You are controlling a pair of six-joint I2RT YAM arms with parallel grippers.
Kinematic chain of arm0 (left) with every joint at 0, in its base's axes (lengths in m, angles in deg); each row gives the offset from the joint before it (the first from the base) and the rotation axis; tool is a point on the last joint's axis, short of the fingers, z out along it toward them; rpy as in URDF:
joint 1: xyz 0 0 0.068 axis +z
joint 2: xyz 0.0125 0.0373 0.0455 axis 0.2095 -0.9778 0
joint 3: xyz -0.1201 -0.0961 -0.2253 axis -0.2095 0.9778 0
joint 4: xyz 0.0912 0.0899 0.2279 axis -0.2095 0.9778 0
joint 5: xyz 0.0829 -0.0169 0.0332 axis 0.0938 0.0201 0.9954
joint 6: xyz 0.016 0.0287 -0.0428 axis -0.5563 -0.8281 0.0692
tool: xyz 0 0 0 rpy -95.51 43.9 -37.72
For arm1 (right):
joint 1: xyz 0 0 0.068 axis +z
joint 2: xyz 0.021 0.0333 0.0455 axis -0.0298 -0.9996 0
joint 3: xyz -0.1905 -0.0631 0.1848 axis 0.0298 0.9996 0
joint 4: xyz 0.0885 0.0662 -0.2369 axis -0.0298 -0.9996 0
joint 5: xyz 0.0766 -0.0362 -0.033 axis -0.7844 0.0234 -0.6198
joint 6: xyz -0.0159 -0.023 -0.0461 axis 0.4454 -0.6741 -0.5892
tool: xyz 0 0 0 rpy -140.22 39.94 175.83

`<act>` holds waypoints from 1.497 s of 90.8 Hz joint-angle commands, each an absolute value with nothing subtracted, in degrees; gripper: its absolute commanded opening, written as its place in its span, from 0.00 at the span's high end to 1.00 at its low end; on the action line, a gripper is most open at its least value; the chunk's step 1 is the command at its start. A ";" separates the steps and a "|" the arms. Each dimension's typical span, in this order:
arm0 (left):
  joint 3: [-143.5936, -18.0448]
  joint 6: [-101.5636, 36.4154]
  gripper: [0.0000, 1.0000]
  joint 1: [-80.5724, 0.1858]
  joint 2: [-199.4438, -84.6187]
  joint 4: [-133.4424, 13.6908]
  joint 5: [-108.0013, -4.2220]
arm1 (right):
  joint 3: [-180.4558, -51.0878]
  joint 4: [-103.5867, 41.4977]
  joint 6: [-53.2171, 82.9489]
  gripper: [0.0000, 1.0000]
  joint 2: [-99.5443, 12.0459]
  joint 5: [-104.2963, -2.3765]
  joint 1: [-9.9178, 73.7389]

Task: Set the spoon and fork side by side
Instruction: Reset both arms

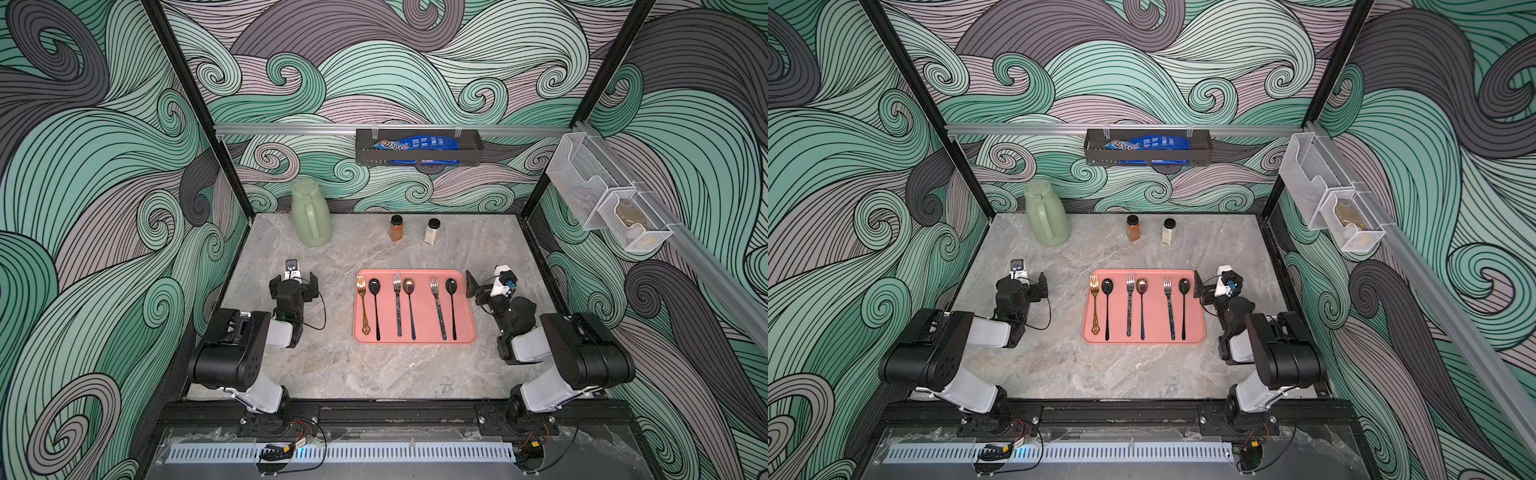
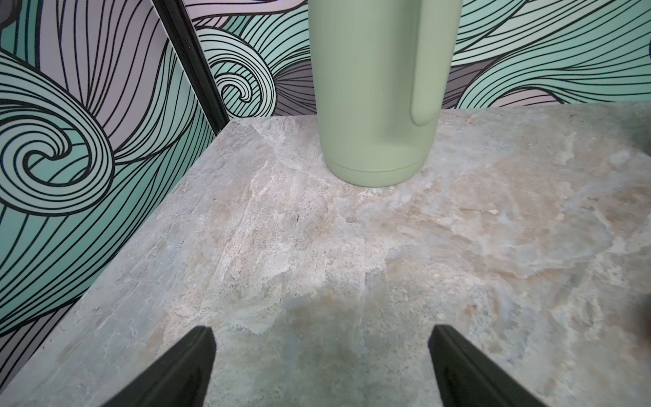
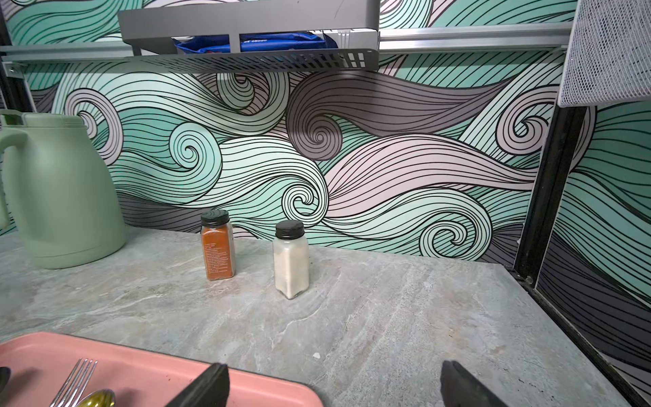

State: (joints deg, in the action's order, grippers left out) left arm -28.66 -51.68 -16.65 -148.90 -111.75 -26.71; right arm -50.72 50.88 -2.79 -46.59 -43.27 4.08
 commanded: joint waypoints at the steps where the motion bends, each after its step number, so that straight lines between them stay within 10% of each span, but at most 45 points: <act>1: -30.13 -51.84 0.01 -16.28 -149.41 -109.82 -27.55 | -51.25 48.43 -2.69 0.01 -46.06 -41.83 4.52; 136: -29.76 -51.71 0.01 -16.30 -149.46 -110.41 -27.27 | -51.52 47.90 -3.22 0.01 -46.11 -43.27 4.50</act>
State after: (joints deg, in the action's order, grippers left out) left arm -28.47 -51.71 -16.65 -148.93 -111.24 -27.19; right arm -50.88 49.04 -2.88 -46.59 -43.01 4.32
